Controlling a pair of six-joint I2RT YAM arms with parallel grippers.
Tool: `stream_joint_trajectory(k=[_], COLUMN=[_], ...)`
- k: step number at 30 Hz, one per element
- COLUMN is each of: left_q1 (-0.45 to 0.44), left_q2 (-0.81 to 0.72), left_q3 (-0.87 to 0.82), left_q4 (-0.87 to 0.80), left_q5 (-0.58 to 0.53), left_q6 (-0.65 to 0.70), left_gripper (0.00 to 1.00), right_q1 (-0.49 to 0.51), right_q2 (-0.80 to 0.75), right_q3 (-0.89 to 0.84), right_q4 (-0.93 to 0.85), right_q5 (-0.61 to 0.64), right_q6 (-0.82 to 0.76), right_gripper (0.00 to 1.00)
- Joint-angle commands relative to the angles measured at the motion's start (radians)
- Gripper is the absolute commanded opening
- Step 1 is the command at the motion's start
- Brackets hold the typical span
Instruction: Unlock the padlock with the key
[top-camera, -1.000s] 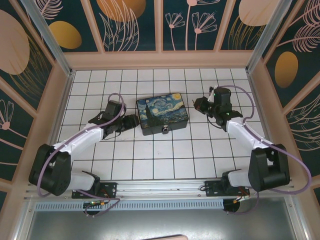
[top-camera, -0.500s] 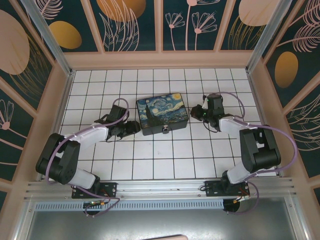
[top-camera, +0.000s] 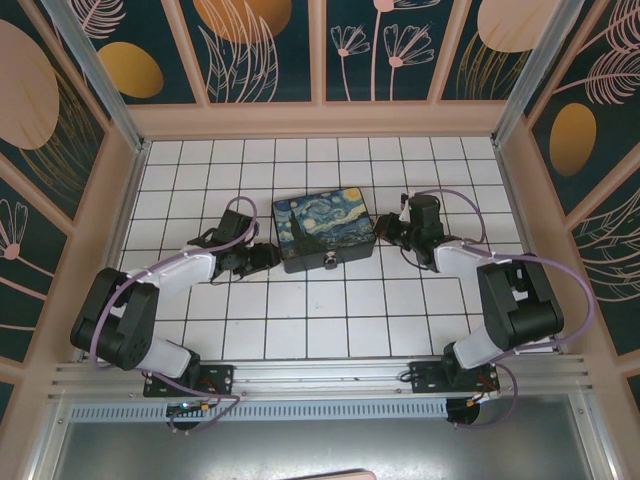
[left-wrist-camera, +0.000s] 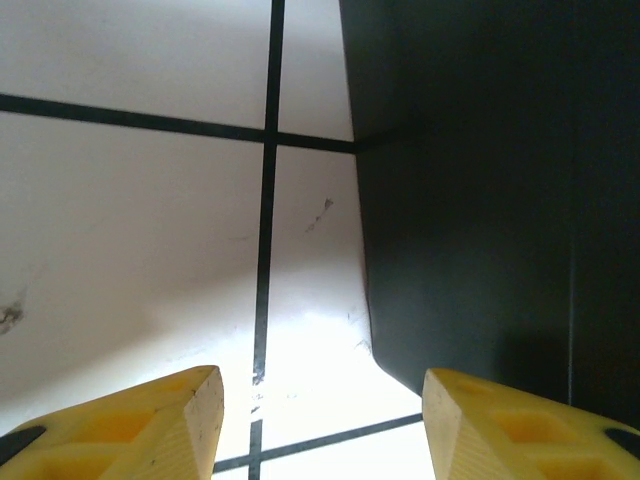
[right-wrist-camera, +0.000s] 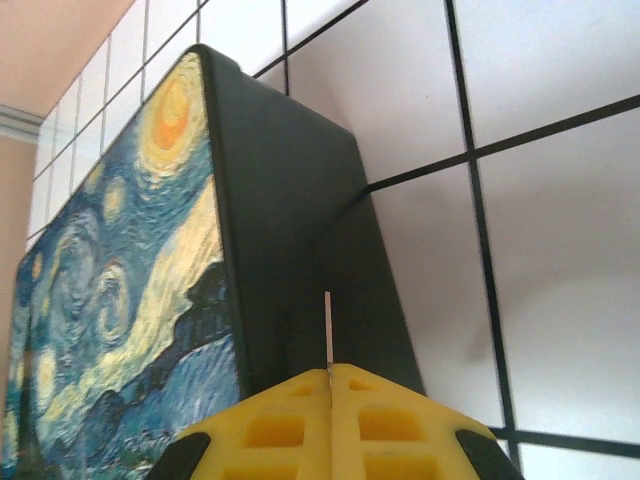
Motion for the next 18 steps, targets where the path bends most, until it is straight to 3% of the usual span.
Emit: stream_joint_trajectory(k=[1,18], left_q1=[-0.017,-0.028], left_q2=[-0.074,-0.226], left_q3=[0.027,0.104], left_q4=[0.065,-0.016], left_q5=[0.113,0.146], left_q6=[-0.016,-0.05], left_gripper=[0.55,0.55], right_q1=[0.073,0.122], right_q2=[-0.078,-0.281], right_q3=[-0.004,-0.009], right_q4=[0.044,-0.044], right_q5=[-0.162,-0.19], right_q6=[0.058,0.151], right_gripper=[0.0,0.0])
